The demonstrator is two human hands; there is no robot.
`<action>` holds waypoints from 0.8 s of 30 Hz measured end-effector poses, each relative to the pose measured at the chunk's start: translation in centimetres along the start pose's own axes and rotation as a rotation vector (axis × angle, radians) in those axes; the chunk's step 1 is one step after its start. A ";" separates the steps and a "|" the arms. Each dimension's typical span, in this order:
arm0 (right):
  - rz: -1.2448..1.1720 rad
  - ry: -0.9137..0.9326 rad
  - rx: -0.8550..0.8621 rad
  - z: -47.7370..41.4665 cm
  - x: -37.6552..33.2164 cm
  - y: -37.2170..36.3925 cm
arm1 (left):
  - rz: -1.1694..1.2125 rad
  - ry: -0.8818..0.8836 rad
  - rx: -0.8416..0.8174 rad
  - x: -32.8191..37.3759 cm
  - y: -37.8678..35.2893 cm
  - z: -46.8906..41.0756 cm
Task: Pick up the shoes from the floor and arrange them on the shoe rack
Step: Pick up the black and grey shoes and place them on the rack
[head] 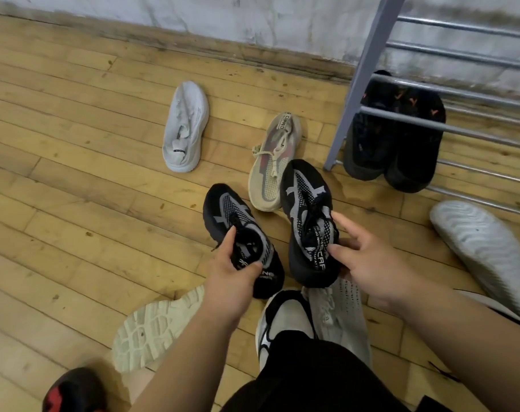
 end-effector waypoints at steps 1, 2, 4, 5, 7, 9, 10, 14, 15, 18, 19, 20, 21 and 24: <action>0.005 0.017 -0.004 0.4 -0.5 0.2 | 0.160 0.045 -0.005 0.5 -0.1 0.2; 0.024 0.036 -0.009 0.7 -0.9 0.4 | 0.246 0.065 -0.015 1.1 -0.2 0.5; 0.054 0.071 -0.006 1.6 -1.9 1.1 | 0.270 0.036 -0.047 2.5 -0.1 1.3; 0.065 0.082 0.003 2.1 -2.3 1.7 | 0.274 0.012 -0.067 3.2 -0.1 1.9; 0.114 0.116 0.030 3.2 -3.2 3.0 | 0.260 -0.052 -0.122 4.3 -0.2 2.8; 0.141 0.170 0.046 4.6 -4.0 4.2 | 0.214 -0.120 -0.189 5.6 -0.7 3.7; 0.132 0.198 0.056 5.4 -4.4 5.0 | 0.201 -0.146 -0.226 6.1 -1.1 4.1; 0.105 0.270 0.115 8.3 -5.0 8.2 | 0.154 -0.211 -0.361 8.2 -3.4 5.6; 0.095 0.288 0.137 9.0 -5.1 9.2 | 0.145 -0.217 -0.379 8.6 -4.1 5.9; 0.082 0.310 0.180 10.5 -4.9 11.4 | 0.136 -0.249 -0.432 9.5 -5.6 6.6; 0.070 0.316 0.197 11.0 -4.9 12.1 | 0.120 -0.264 -0.456 9.9 -6.3 7.0; 0.051 0.320 0.212 11.4 -4.8 12.9 | 0.099 -0.278 -0.473 10.3 -7.0 7.3; 0.030 0.324 0.226 11.6 -4.7 13.6 | 0.080 -0.294 -0.489 10.8 -7.6 7.5; -0.039 0.329 0.275 11.5 -4.1 15.5 | 0.012 -0.349 -0.516 12.4 -10.0 7.6</action>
Point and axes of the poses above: each hand's wrist, its own z-axis away from the middle knuckle, its own y-axis out of the back of the hand, x = y × z, the point moved 9 cm from there along -z, towards the middle knuckle, and after that the axes turned 3 degrees about -y, right-handed, at the moved point
